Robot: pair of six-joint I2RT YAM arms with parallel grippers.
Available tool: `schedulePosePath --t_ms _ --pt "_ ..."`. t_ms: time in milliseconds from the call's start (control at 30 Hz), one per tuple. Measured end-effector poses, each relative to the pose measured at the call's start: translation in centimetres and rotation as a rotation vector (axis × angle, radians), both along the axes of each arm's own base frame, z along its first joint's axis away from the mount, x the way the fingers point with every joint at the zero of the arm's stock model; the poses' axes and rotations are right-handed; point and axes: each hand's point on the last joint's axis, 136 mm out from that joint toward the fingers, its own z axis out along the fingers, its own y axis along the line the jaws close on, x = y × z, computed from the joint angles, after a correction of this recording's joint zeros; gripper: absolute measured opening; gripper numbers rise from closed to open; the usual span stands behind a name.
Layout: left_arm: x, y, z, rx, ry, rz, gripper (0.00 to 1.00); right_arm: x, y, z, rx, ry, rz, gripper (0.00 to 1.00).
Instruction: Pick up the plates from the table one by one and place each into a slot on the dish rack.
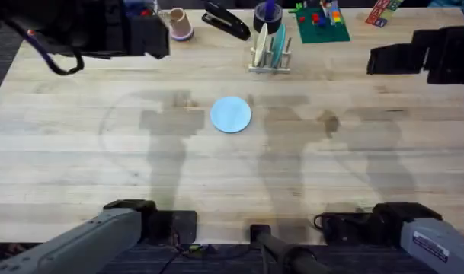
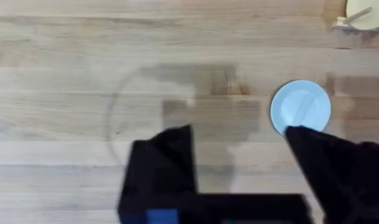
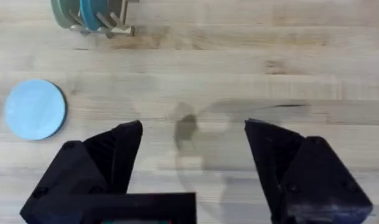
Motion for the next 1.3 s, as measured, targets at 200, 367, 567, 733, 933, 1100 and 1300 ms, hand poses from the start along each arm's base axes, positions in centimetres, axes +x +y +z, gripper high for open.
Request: schedulePosePath --t_ms 200,367,567,733,933,1100,1300 --pt "0.3 -0.4 -0.8 -0.022 0.031 -0.007 0.062 0.0 0.0 0.0 0.0 0.0 0.0 0.994" --pt "0.2 -1.7 -0.7 -0.085 0.035 -0.047 0.042 0.0 0.0 0.0 0.0 0.0 0.0 0.994" --pt "-0.3 -4.5 -0.3 -0.212 0.036 -0.169 0.042 0.0 0.0 0.0 0.0 0.0 0.0 0.995" --pt "0.1 -6.4 0.6 -0.328 -0.005 -0.245 0.042 0.0 0.0 0.0 0.0 -0.001 0.0 0.995" --pt "0.4 -7.1 -1.7 -0.468 0.0 -0.287 0.043 0.0 0.0 0.0 0.0 -0.001 0.0 0.995" --pt "0.1 -8.4 -5.5 -0.557 0.026 -0.327 0.042 0.0 0.0 0.0 0.0 0.0 0.0 0.995" --pt "-0.7 -9.5 -9.3 -0.648 0.072 -0.352 0.042 0.0 0.0 0.0 0.0 0.0 0.0 0.994"
